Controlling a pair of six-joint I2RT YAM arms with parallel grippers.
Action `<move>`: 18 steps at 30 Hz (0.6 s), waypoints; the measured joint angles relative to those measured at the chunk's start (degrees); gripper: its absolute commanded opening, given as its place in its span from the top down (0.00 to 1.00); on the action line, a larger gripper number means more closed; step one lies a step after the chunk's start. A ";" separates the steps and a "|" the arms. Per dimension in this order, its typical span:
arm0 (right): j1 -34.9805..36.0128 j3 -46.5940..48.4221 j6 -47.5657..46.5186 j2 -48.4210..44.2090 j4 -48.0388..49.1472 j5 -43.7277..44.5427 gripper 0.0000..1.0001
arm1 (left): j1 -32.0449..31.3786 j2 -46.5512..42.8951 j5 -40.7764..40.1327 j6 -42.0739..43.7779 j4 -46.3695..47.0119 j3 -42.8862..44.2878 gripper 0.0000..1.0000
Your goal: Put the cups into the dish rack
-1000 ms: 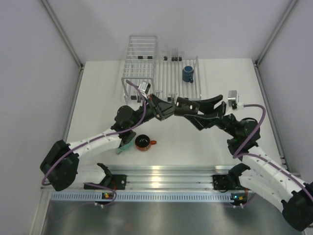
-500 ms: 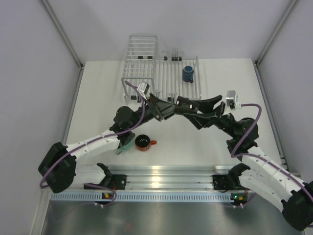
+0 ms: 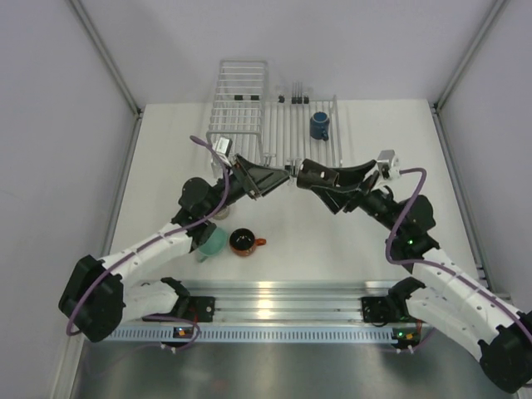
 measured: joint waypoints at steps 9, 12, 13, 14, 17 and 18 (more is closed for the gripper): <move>-0.07 8.02 -4.04 4.55 -8.74 3.41 1.00 | 7.52 -2.12 3.26 6.88 -7.19 0.17 0.44; -0.35 14.32 -6.51 8.66 -15.21 6.27 1.00 | 9.27 -3.56 2.54 13.44 -16.11 2.19 0.44; -0.44 16.87 -7.43 10.23 -18.05 7.52 1.00 | 9.53 -4.33 1.62 16.52 -19.69 3.21 0.44; -0.48 19.91 -8.55 12.28 -21.57 9.18 1.00 | 9.62 -5.29 0.44 19.30 -23.04 4.22 0.44; -0.85 28.59 -11.43 17.88 -31.54 13.46 1.00 | 9.68 -8.11 -2.78 26.21 -31.10 7.02 0.44; -1.05 32.02 -12.41 20.26 -34.71 15.04 1.00 | 9.68 -9.07 -3.89 28.37 -33.57 8.00 0.44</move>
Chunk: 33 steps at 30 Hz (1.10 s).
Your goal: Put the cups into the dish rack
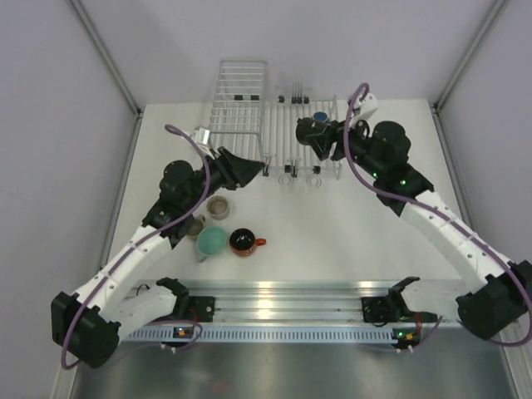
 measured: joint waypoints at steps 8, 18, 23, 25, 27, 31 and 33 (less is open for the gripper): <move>-1.40 17.33 -4.98 16.63 -18.03 7.96 1.00 | 0.26 -4.96 -8.76 12.92 -11.50 1.97 0.44; -1.97 24.13 -8.04 30.12 -28.94 12.22 1.00 | 0.68 -8.02 -14.19 19.47 -18.27 1.01 0.43; -2.08 27.28 -9.14 34.42 -30.77 13.18 1.00 | 1.40 -8.66 -15.02 20.94 -19.02 -0.02 0.43; -2.16 29.20 -9.55 36.41 -31.58 13.51 1.00 | 1.81 -8.70 -15.08 21.29 -19.02 -0.68 0.43; -2.38 30.73 -9.92 38.10 -32.15 13.70 1.00 | 2.27 -8.68 -15.06 21.51 -19.06 -1.36 0.43; -3.08 34.23 -10.47 42.12 -33.20 14.32 1.00 | 3.17 -8.63 -14.97 21.64 -19.19 -2.45 0.43; -3.41 35.23 -10.51 43.71 -33.75 14.53 1.00 | 3.54 -8.61 -14.82 21.77 -19.15 -2.75 0.43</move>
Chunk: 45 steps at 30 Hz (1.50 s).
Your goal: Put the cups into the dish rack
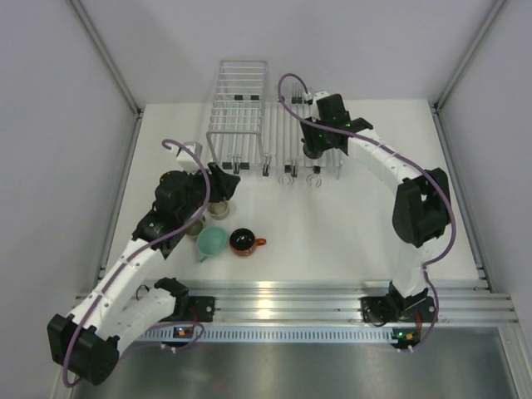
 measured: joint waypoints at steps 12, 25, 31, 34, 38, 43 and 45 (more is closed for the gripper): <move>-2.12 3.15 -2.40 7.02 -1.73 0.68 1.00 | 2.03 2.14 1.64 0.15 0.63 -0.72 0.43; -3.32 5.05 -3.43 8.79 -2.16 1.64 0.87 | 3.17 4.37 3.50 0.02 1.99 -1.64 0.41; -3.37 5.70 -3.39 9.40 -2.08 1.99 0.60 | 3.32 4.48 3.85 0.04 1.97 -1.64 0.39; -3.37 5.68 -3.39 9.40 -2.01 2.03 0.52 | 3.39 4.48 3.82 0.07 1.97 -1.64 0.39; -3.41 5.64 -3.41 9.40 -1.79 2.21 0.45 | 3.43 4.42 3.82 0.07 1.97 -1.64 0.39; -3.43 5.49 -3.41 9.40 -1.44 2.67 0.39 | 3.43 4.31 3.85 0.04 1.95 -1.64 0.38; -3.43 5.22 -3.43 9.35 -1.14 2.93 0.38 | 3.43 4.31 3.82 0.04 1.95 -1.64 0.38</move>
